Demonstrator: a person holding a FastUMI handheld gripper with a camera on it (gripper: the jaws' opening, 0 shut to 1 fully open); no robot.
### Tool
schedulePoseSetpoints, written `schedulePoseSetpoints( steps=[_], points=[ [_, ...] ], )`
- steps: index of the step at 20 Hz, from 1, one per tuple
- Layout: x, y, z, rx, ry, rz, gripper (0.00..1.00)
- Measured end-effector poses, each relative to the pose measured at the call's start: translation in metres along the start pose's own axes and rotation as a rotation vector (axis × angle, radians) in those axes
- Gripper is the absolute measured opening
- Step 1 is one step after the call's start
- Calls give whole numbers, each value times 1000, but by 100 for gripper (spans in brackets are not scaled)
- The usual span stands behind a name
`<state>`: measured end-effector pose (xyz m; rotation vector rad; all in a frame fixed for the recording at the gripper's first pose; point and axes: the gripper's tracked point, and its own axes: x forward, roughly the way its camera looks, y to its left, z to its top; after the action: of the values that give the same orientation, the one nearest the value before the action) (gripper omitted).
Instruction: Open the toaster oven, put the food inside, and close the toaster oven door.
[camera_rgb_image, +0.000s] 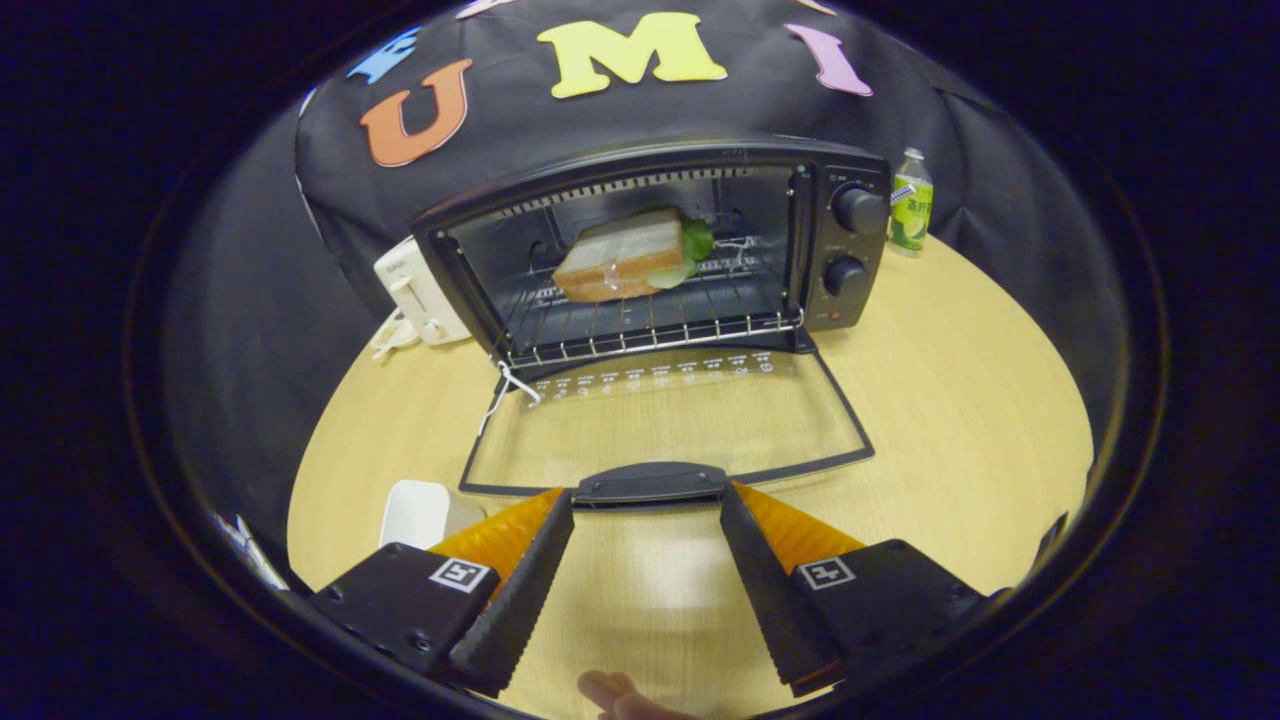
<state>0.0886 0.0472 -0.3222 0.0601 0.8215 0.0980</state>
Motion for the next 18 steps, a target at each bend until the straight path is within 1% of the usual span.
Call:
schedulePoseSetpoints(
  steps=[3,7,8,9,10,18],
  points=[
    [3,6,-12,-15,34,2,96],
    [18,3,-13,19,36,-8,96],
    [20,0,-10,31,23,-12,96],
    [19,5,-5,42,3,9,96],
    [19,5,-2,48,-11,11,96],
    [4,7,10,53,-113,0,96]
  ],
)
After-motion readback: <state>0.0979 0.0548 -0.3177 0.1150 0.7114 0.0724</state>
